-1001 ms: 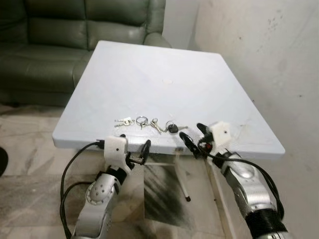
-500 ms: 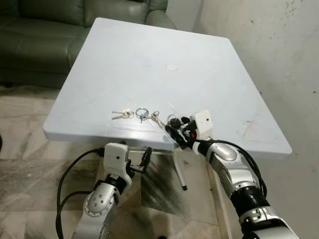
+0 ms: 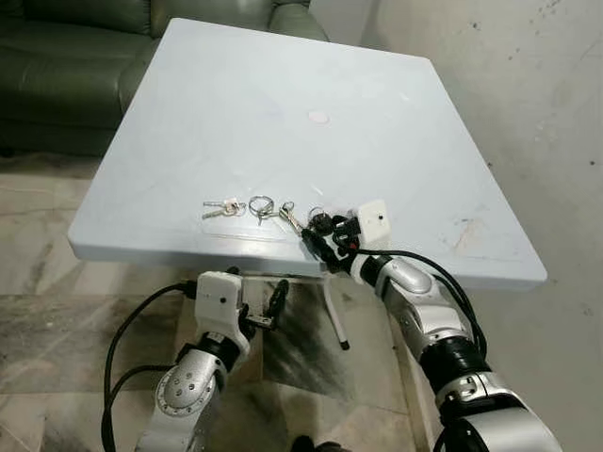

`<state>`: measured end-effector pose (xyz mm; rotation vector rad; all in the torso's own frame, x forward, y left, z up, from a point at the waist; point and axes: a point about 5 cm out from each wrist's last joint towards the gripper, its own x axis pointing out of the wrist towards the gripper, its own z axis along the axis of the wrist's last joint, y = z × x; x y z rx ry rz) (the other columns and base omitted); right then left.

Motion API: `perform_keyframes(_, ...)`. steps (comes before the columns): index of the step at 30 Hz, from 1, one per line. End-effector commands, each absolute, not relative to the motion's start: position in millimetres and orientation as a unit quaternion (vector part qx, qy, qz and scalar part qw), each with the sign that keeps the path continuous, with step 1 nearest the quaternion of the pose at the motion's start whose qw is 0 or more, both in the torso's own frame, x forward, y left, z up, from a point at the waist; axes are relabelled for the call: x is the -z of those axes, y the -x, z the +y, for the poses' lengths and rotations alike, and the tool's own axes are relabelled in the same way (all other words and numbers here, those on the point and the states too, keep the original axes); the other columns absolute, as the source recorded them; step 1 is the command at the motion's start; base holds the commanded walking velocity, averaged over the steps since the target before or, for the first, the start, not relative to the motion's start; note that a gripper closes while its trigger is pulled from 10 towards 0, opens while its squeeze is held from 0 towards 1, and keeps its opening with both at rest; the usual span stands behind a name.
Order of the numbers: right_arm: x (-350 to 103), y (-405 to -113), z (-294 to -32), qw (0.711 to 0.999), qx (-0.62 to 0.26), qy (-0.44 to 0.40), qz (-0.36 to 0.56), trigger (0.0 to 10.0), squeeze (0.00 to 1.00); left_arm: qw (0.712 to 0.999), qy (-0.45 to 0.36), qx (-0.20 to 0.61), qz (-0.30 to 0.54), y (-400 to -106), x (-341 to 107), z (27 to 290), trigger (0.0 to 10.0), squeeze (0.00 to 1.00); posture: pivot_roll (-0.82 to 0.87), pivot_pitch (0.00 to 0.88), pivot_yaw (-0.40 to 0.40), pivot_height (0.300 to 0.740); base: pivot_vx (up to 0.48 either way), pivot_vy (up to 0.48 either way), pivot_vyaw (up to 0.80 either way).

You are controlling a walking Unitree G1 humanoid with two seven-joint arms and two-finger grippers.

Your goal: Hang keys on a hook

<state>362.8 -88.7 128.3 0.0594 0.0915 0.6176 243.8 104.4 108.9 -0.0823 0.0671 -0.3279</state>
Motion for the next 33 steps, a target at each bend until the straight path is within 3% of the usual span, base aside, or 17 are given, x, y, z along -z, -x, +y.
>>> perform_keyframes(1, -130, -366, -91, 0.953, -0.296, -0.04, 0.043, 10.0, 0.0, 0.983, 0.046, 0.171, 0.039, -240, -109, 98, 10.0, 0.0, 0.14, 0.206, -0.193, 0.74, 0.0, 0.0, 0.0)
perform_keyframes(17, -138, -370, -79, 0.954, -0.296, -0.047, 0.018, 10.0, 0.0, 0.983, 0.048, 0.171, 0.042, -238, -112, 97, 10.0, 0.0, 0.15, 0.207, -0.195, 0.74, 0.0, 0.0, 0.0)
perform_keyframes(18, -139, -369, -78, 0.952, -0.3, -0.056, 0.009, 8.6, 0.0, 0.983, 0.049, 0.171, 0.042, -238, -112, 97, 10.0, 0.0, 0.15, 0.208, -0.193, 0.74, 0.0, 0.0, 0.0)
perform_keyframes(19, -139, -369, -78, 0.952, -0.3, -0.056, 0.009, 8.6, 0.0, 0.983, 0.049, 0.171, 0.042, -238, -112, 97, 10.0, 0.0, 0.15, 0.208, -0.193, 0.74, 0.0, 0.0, 0.0)
perform_keyframes(20, -139, -370, -77, 0.954, -0.295, -0.055, 0.012, 5.8, 0.0, 0.983, 0.049, 0.171, 0.042, -238, -112, 97, 10.0, 0.0, 0.15, 0.208, -0.193, 0.74, 0.0, 0.0, 0.0)
perform_keyframes(21, -138, -370, -77, 0.954, -0.294, -0.058, 0.018, 8.9, 0.0, 0.983, 0.049, 0.171, 0.042, -238, -112, 97, 10.0, 0.0, 0.15, 0.208, -0.193, 0.74, 0.0, 0.0, 0.0)
perform_keyframes(22, -138, -370, -77, 0.954, -0.295, -0.058, 0.012, 2.2, 0.0, 0.983, 0.048, 0.172, 0.043, -238, -112, 97, 10.0, 0.0, 0.15, 0.209, -0.194, 0.74, 0.0, 0.0, 0.0)
perform_keyframes(23, -138, -369, -76, 0.954, -0.295, -0.056, 0.01, 1.1, 0.0, 0.983, 0.048, 0.172, 0.043, -238, -112, 97, 10.0, 0.0, 0.15, 0.21, -0.193, 0.74, 0.0, 0.0, 0.0)
perform_keyframes(25, -138, -369, -76, 0.954, -0.294, -0.055, 0.011, 1.1, 0.0, 0.983, 0.048, 0.171, 0.043, -238, -112, 96, 10.0, 0.0, 0.15, 0.211, -0.193, 0.74, 0.0, 0.0, 0.0)
perform_keyframes(26, -137, -369, -76, 0.954, -0.293, -0.055, 0.011, 1.7, 0.0, 0.983, 0.049, 0.171, 0.043, -238, -112, 96, 10.0, 0.0, 0.15, 0.211, -0.193, 0.74, 0.0, 0.0, 0.0)
perform_keyframes(27, -138, -369, -76, 0.953, -0.298, -0.061, 0.008, 0.0, 0.0, 0.983, 0.049, 0.171, 0.043, -238, -112, 96, 10.0, 0.0, 0.15, 0.211, -0.193, 0.74, 0.0, 0.0, 0.0)
perform_keyframes(33, -138, -370, -76, 0.954, -0.294, -0.057, 0.007, 0.0, 0.0, 0.983, 0.049, 0.17, 0.045, -238, -113, 96, 10.0, 0.0, 0.15, 0.213, -0.194, 0.74, 0.0, 0.0, 0.0)
